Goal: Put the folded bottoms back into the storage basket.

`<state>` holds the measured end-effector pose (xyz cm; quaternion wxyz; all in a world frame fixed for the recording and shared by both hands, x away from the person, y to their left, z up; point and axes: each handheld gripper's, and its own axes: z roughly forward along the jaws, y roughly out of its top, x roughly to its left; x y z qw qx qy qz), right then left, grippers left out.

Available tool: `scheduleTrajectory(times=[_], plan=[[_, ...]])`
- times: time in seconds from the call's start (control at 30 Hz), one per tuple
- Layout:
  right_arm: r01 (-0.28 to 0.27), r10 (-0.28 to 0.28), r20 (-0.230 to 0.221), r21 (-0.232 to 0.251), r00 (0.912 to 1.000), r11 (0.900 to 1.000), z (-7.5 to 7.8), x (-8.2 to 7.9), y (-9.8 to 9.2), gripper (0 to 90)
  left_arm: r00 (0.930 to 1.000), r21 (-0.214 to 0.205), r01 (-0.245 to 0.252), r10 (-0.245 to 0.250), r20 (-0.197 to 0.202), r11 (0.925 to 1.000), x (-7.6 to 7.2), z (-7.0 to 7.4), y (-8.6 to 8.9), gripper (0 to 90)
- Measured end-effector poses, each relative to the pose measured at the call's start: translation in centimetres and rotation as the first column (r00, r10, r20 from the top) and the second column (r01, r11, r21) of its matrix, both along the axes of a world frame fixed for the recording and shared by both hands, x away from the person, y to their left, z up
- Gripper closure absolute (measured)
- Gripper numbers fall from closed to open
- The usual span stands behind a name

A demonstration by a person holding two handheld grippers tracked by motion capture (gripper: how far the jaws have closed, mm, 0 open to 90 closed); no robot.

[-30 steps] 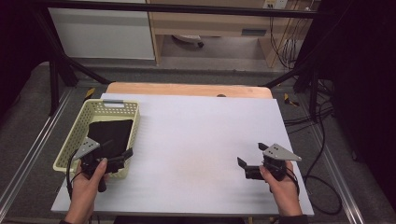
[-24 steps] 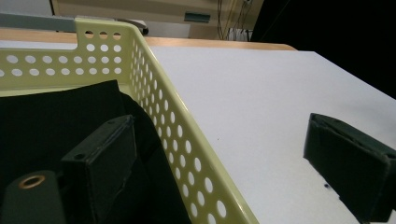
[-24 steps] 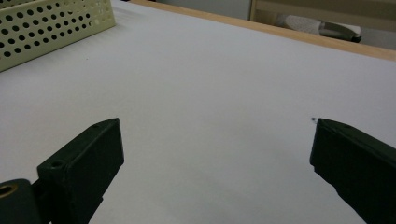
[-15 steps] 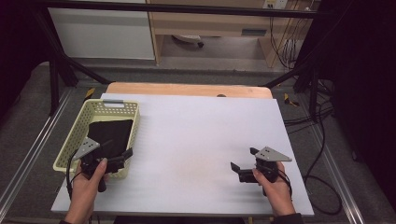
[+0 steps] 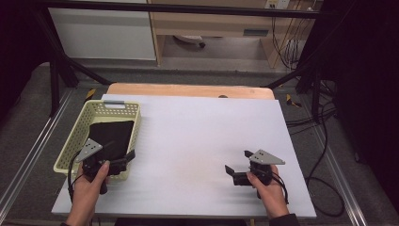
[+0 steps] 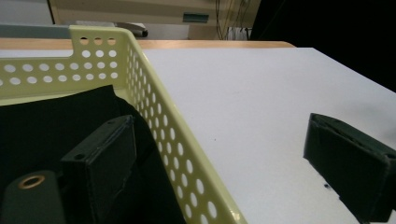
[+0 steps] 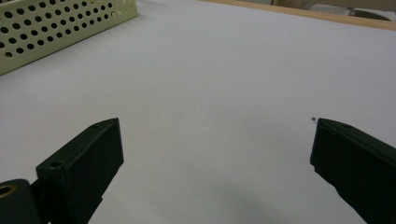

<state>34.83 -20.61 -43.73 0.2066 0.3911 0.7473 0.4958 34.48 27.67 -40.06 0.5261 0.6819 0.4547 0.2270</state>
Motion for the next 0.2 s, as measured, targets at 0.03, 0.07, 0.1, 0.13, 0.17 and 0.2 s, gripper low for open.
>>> scheduleTrajectory(times=[0.03,0.07,0.1,0.13,0.17,0.2], plan=[[0.003,-0.003,0.001,0.001,1.0,1.0,-0.1,0.0,0.1,3.1,1.0,0.004,0.001,-0.001,-0.001,1.0,0.0,0.0,-0.1,9.2],[0.007,-0.007,0.005,-0.001,1.0,1.0,-0.2,0.1,0.3,3.1,1.0,0.003,0.005,-0.005,-0.002,1.0,0.0,0.1,-0.3,9.2],[0.01,-0.01,0.008,-0.003,0.9999,0.9999,-0.2,0.2,0.5,3.2,1.0,0.009,0.005,-0.005,0.004,0.9999,-0.1,0.2,-0.4,9.2],[0.013,-0.013,0.011,-0.005,0.9999,0.9999,-0.2,0.3,0.6,3.3,0.9999,0.019,0.007,-0.007,0.009,0.9998,-0.2,0.5,-0.7,9.2],[0.014,-0.014,0.012,-0.004,0.9998,0.9999,-0.2,0.4,0.7,3.4,0.9998,0.025,0.011,-0.011,0.014,0.9996,-0.4,0.7,-0.8,9.5],[0.017,-0.017,0.015,-0.002,0.9997,0.9999,-0.2,0.4,0.7,3.6,0.9995,0.025,0.019,-0.02,0.025,0.9995,-0.6,0.9,-1.2,9.7]])
